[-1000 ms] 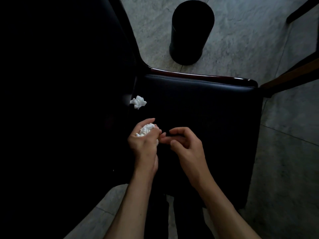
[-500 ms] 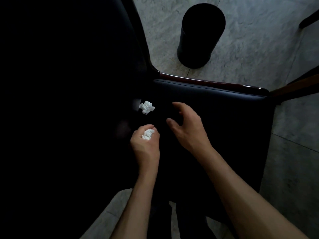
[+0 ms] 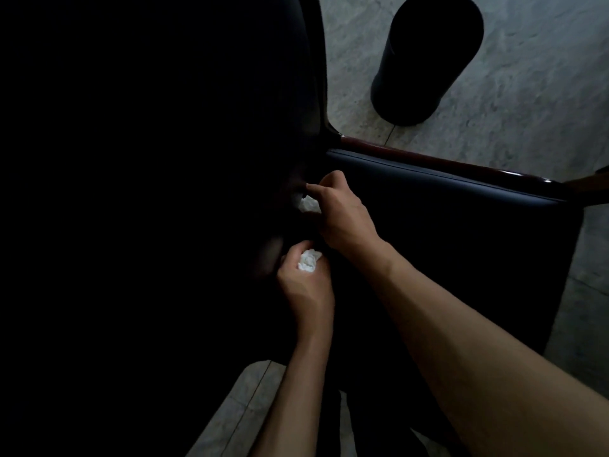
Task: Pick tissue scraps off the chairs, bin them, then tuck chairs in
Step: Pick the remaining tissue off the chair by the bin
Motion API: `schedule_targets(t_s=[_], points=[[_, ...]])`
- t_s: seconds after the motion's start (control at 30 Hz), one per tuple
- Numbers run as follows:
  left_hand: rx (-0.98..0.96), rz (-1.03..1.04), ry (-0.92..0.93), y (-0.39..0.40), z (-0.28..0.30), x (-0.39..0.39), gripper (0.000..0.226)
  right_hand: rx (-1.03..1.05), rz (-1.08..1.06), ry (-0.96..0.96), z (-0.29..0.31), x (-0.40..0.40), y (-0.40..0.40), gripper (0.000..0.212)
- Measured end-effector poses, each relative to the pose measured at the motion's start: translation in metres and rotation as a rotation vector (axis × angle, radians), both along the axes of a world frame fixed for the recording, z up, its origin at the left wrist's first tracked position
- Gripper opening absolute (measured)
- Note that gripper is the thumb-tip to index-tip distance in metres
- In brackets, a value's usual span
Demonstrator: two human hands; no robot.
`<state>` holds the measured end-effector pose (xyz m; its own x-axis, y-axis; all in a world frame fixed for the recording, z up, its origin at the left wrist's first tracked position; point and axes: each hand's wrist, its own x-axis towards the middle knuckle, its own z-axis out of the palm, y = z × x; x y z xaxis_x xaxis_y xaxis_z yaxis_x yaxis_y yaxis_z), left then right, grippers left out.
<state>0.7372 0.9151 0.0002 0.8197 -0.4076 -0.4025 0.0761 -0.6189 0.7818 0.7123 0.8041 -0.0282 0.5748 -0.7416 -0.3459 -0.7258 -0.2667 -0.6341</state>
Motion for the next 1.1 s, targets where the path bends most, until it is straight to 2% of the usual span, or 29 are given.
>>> schedule_targets(t_s=[0.13, 0.27, 0.37, 0.43, 0.57, 0.63, 0.77, 0.9, 1.03, 1.1], points=[[0.034, 0.031, 0.000, 0.001, -0.005, 0.000, 0.020, -0.038, 0.082, 0.057, -0.001, 0.000, -0.002, 0.053], [0.052, 0.023, -0.005, 0.000, -0.006, 0.001, 0.017, -0.080, 0.091, 0.043, -0.003, -0.002, -0.001, 0.024], [0.050, 0.019, 0.011, 0.000, -0.004, 0.000, 0.015, -0.052, 0.094, 0.009, -0.007, -0.007, 0.001, 0.019], [0.048, 0.031, 0.006, 0.000, -0.003, -0.001, 0.014, 0.020, 0.020, -0.038, -0.009, -0.013, 0.002, 0.019], [0.047, 0.043, 0.015, 0.000, -0.001, -0.003, 0.013, 0.226, -0.320, -0.171, -0.003, -0.031, 0.011, 0.014], [0.048, 0.045, 0.024, 0.001, 0.003, -0.005, 0.012, 0.325, -0.419, -0.242, 0.004, -0.043, 0.019, 0.011], [0.045, 0.032, 0.054, 0.004, 0.012, -0.009, 0.010, 0.527, -0.484, -0.457, 0.025, -0.065, 0.036, 0.029], [0.026, 0.021, 0.052, 0.006, 0.031, -0.014, 0.007, 0.623, -0.545, -0.534, 0.045, -0.083, 0.046, 0.026], [-0.016, -0.018, 0.023, 0.009, 0.062, -0.018, 0.006, 0.529, -0.497, -0.491, 0.079, -0.095, 0.055, 0.040], [-0.041, -0.045, 0.008, 0.012, 0.084, -0.019, 0.006, 0.508, -0.524, -0.533, 0.101, -0.096, 0.060, 0.034]])
